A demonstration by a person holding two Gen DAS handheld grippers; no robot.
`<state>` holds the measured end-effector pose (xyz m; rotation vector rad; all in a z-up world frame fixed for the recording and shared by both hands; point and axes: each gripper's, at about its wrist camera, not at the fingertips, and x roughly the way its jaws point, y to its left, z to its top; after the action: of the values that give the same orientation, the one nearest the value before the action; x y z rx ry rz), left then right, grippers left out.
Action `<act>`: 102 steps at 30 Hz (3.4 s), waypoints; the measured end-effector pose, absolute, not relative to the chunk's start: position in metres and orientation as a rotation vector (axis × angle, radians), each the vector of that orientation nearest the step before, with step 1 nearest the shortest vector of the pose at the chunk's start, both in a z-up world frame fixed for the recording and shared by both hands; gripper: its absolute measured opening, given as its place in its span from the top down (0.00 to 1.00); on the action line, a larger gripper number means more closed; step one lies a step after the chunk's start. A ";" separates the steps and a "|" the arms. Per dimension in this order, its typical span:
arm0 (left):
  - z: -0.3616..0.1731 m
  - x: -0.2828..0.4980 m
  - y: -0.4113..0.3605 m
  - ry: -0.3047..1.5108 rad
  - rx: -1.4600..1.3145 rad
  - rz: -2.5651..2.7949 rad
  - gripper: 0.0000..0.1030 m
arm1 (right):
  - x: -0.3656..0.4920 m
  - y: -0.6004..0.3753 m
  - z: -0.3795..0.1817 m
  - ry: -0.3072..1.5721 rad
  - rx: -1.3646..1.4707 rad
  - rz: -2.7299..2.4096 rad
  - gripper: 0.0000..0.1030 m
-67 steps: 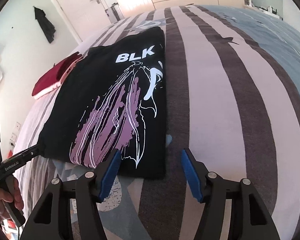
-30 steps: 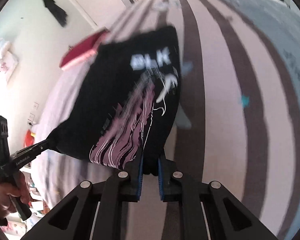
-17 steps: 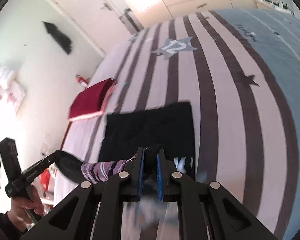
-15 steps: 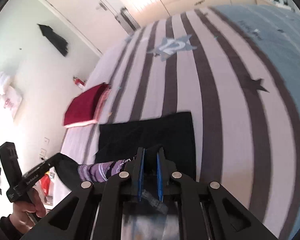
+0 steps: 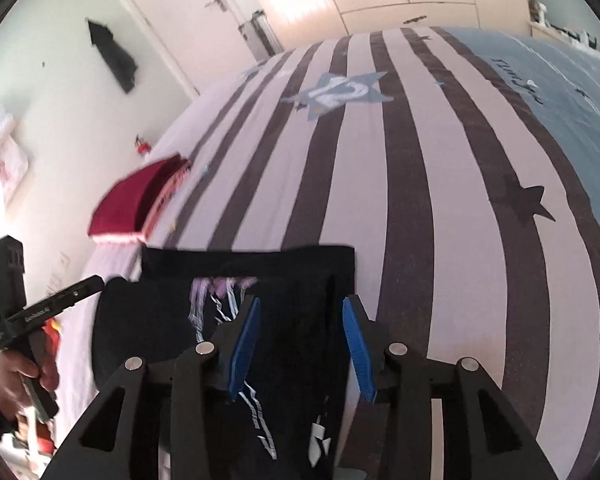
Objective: Fold clothes
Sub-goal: 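Fold the lifted shirt over onto itself with both tools, then press the folded shirt flat with both closed tools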
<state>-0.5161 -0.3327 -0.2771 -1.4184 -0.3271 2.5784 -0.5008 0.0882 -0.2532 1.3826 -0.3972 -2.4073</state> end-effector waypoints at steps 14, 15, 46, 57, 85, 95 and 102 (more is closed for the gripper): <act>-0.256 -0.522 -0.315 -0.319 -1.293 2.564 0.91 | -0.497 0.082 -0.248 -0.364 1.351 -2.453 0.92; -0.252 -0.527 -0.315 -0.306 -1.284 2.574 0.91 | -0.497 0.083 -0.241 -0.379 1.337 -2.469 0.93; -0.247 -0.544 -0.261 -0.216 -1.264 2.666 0.83 | -0.532 0.051 -0.235 -0.275 1.281 -2.556 0.87; -0.300 -0.581 -0.245 -0.197 -1.503 2.630 0.89 | -0.537 0.026 -0.277 -0.209 1.384 -2.534 1.00; -0.259 -0.513 -0.279 -0.222 -1.272 2.692 0.98 | -0.515 0.078 -0.250 -0.231 1.266 -2.628 0.95; -0.260 -0.436 -0.215 -0.315 -1.225 2.589 0.98 | -0.409 0.015 -0.234 -0.264 1.134 -2.457 0.95; -0.295 -0.424 -0.203 -0.310 -1.279 2.602 0.98 | -0.392 0.000 -0.270 -0.320 1.158 -2.453 0.95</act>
<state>-0.4237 -0.2029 -0.2949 -1.2791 -0.3101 2.6023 -0.3917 -0.0001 -0.2697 1.1577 -0.3195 -2.4531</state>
